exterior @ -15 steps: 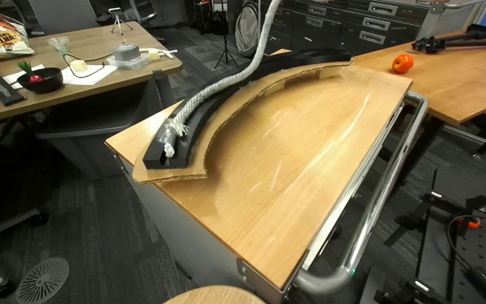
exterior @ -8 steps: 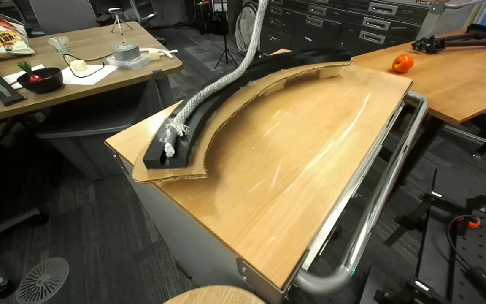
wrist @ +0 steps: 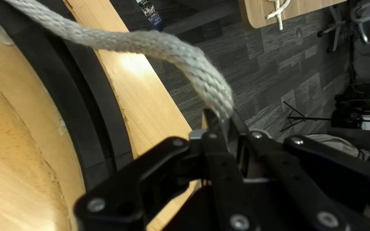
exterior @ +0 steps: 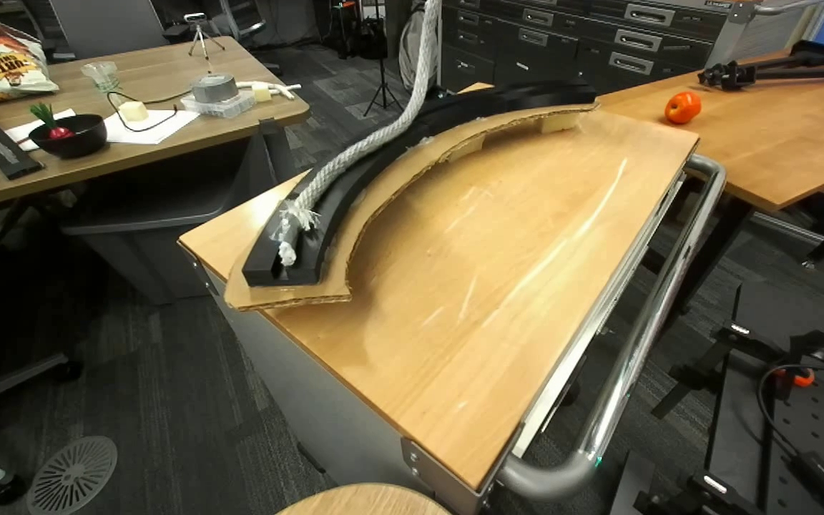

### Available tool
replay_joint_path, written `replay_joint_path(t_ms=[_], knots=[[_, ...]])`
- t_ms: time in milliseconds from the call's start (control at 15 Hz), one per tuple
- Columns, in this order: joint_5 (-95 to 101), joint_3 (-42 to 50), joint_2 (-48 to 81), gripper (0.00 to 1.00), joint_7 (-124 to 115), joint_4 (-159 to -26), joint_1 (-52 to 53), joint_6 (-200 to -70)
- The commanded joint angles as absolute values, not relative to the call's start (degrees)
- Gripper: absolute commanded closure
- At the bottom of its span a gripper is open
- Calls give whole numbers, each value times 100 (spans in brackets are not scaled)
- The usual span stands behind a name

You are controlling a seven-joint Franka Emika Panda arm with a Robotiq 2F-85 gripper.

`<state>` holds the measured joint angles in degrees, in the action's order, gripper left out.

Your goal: Align the rope with the black object

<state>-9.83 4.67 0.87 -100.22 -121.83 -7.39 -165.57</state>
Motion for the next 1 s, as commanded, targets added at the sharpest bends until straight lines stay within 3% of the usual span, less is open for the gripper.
replay_joint_path(t_ms=[0,933], knots=[[-1052,421,188,97,-9879,-11847,-718,-16657],[-1119,493,837,97,-10017,-11309,-844,-16179]])
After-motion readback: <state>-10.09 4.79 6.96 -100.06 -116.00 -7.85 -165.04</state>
